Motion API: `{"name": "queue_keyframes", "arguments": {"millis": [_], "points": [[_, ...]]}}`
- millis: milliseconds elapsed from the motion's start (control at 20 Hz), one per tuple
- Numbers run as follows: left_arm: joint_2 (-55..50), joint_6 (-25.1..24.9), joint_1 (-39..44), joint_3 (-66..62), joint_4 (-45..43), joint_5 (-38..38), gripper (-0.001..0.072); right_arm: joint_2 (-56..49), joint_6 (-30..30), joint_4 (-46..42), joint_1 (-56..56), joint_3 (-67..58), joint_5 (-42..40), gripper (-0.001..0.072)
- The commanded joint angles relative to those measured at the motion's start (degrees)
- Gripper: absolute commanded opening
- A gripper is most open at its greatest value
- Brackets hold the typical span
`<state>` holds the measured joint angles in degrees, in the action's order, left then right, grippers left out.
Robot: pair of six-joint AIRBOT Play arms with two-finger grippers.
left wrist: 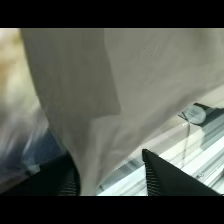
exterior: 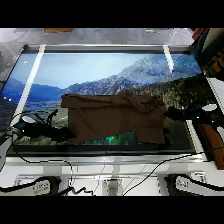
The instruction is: Fold the clothes and pants, and hang the long-sleeved shirts on hangers.
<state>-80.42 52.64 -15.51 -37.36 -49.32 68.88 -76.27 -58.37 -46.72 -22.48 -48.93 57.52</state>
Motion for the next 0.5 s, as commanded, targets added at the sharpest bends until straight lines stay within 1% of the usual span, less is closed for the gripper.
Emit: {"name": "queue_keyframes", "arguments": {"millis": [0, 50, 150, 200, 250, 350, 450], "points": [[-0.94, -4.24, -0.04, 0.02, 3.10, -0.24, 0.0251, 0.02, -0.02, 0.04, 0.02, 0.00, 0.59, 0.0012], [-0.94, -4.26, -0.09, 0.02, 3.06, -0.24, 0.0199, 0.04, 0.00, 0.04, 0.02, 0.00, 1.20, 0.0011], [-0.92, -4.33, -0.31, -0.13, 2.86, 0.02, 0.0188, 0.35, 0.42, -0.02, 0.02, -0.09, 1.66, 0.0011], [-0.83, -4.55, -0.31, -0.35, 2.73, 0.57, 0.0034, 0.94, 0.79, 0.07, 0.02, -0.13, 1.64, 0.0011], [-0.79, -5.62, -0.31, -0.92, 2.71, 2.23, 0.0013, 2.14, 0.92, 0.09, 0.02, -0.13, 1.49, 0.0011], [-0.28, -5.64, -0.31, -3.48, 2.75, 6.86, 0.0012, 5.77, 1.11, 0.04, 0.02, -0.13, 1.38, 0.0011], [1.51, -6.01, -0.31, -7.87, 4.94, 11.96, 0.0012, 11.04, 1.73, 0.07, 0.02, -0.13, 1.38, 0.0011]]}}
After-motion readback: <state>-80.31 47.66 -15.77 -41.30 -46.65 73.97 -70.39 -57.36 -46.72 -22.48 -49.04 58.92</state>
